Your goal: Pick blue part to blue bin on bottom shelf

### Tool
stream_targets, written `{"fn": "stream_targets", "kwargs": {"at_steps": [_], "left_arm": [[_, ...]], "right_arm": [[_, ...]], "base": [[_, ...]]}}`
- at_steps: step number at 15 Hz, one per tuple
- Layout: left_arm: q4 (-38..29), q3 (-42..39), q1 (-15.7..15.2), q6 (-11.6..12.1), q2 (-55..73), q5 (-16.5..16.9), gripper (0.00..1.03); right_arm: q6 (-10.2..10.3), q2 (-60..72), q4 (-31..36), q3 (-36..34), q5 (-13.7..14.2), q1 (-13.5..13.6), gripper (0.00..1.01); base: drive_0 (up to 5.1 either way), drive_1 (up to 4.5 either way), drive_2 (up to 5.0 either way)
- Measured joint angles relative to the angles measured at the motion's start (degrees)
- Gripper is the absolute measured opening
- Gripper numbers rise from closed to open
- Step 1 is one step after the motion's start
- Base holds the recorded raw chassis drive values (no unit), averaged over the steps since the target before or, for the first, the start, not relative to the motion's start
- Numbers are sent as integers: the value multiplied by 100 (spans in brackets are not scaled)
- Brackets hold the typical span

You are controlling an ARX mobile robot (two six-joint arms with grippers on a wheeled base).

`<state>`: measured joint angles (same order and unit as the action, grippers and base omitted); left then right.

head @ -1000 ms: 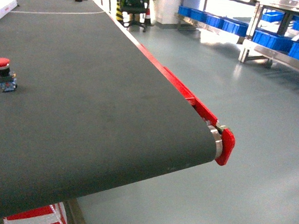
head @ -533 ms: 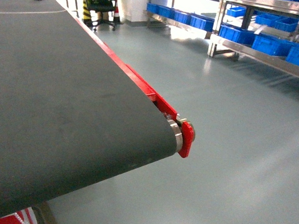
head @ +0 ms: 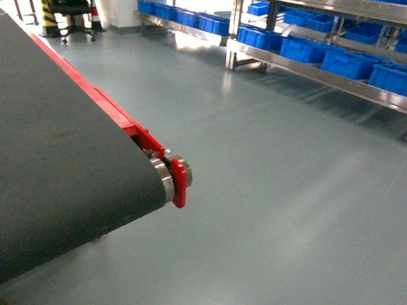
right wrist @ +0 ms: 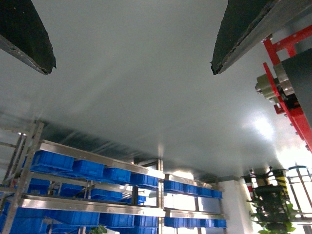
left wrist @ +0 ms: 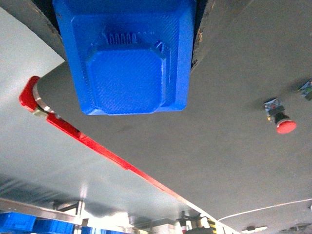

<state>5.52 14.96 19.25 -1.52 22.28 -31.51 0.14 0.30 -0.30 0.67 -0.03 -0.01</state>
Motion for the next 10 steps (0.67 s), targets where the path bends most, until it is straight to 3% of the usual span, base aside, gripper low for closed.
{"fn": "stream_targets", "kwargs": {"at_steps": [10], "left_arm": [[0, 0, 0, 0, 0, 0, 44]], "right_arm": [[0, 0, 0, 0, 0, 0, 98]], "base": [[-158, -158, -158]]}}
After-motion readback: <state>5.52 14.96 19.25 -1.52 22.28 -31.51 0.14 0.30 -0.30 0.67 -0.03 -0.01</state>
